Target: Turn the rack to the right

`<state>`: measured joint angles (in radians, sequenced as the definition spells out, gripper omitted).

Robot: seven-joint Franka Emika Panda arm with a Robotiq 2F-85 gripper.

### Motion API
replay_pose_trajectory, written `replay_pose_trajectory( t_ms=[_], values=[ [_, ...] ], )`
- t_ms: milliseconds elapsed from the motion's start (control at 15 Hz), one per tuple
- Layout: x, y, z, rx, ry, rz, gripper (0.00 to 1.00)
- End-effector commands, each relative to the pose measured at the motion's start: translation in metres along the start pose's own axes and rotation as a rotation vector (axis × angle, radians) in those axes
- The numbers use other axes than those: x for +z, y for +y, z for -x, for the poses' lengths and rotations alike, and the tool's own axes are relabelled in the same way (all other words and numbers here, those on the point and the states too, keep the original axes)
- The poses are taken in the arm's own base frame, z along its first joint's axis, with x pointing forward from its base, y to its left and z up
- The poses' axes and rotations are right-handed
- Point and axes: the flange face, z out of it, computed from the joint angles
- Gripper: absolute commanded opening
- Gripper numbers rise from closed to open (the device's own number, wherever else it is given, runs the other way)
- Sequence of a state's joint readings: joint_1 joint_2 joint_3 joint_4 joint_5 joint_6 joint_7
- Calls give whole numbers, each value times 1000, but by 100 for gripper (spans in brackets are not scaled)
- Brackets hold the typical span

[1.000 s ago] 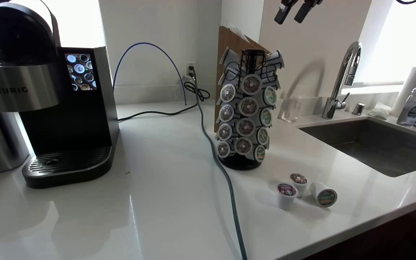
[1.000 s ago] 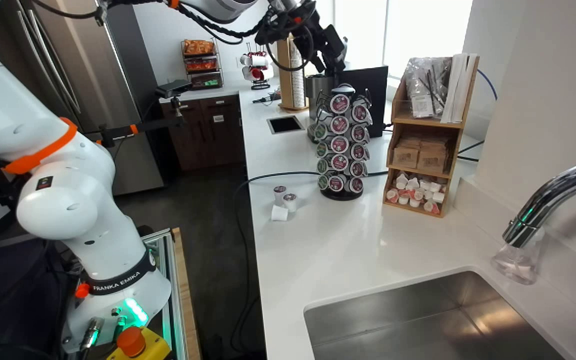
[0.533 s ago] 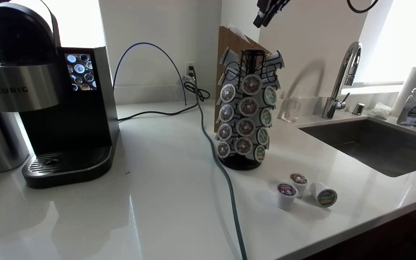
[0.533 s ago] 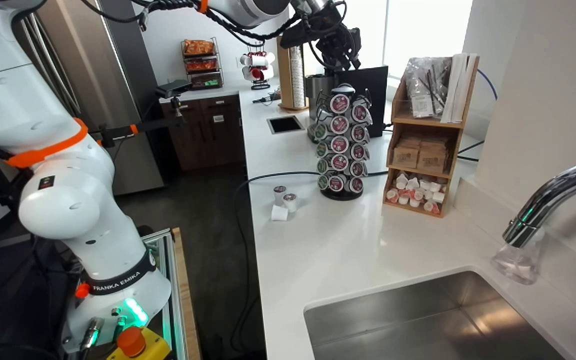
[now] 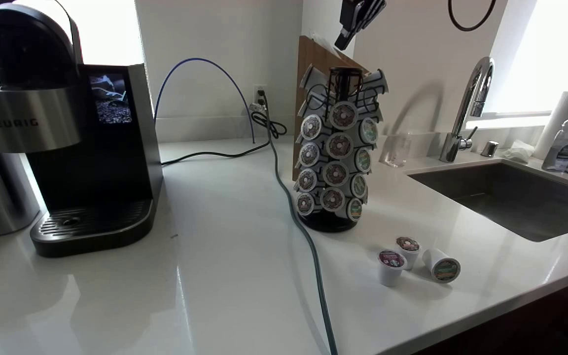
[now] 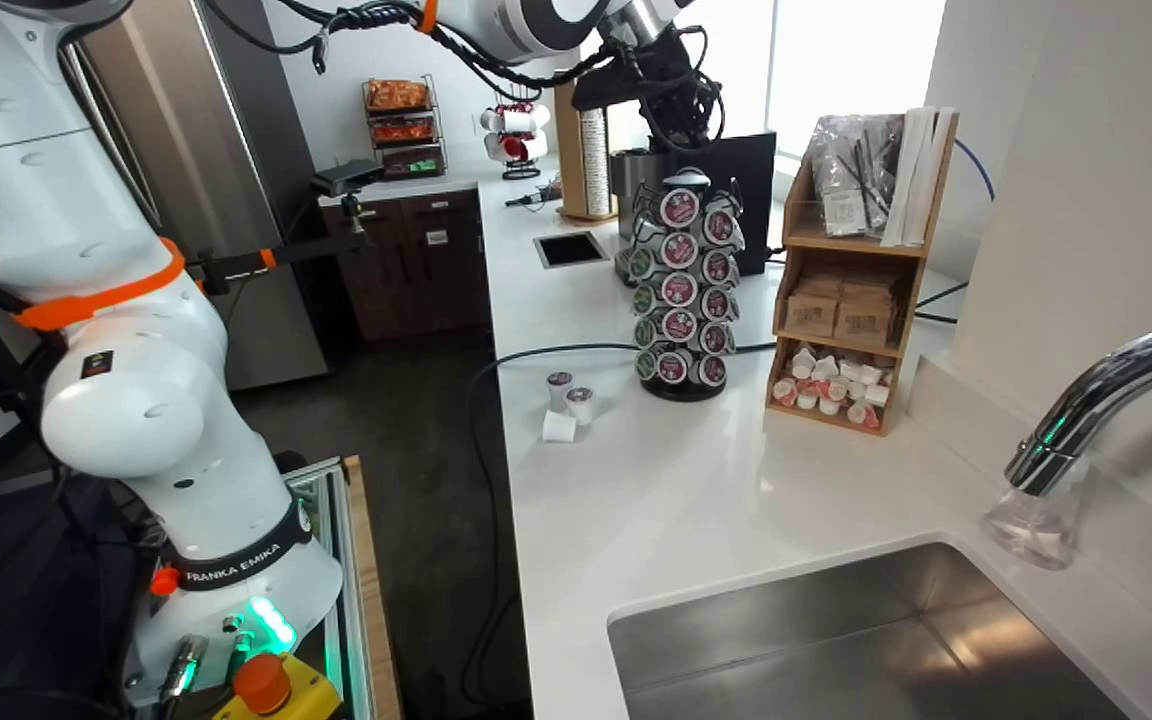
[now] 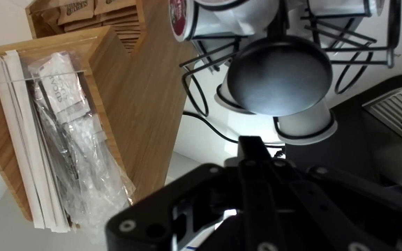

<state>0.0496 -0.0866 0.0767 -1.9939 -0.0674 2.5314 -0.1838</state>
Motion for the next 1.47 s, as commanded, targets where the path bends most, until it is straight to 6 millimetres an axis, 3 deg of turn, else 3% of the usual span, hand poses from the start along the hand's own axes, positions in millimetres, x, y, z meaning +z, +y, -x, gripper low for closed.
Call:
replay_pose_trajectory(
  t_ms=[0, 1400],
  values=[
    [6, 1, -2, -9, -19, -29, 0],
    [23, 6, 11, 23, -111, -62, 0]
  ],
)
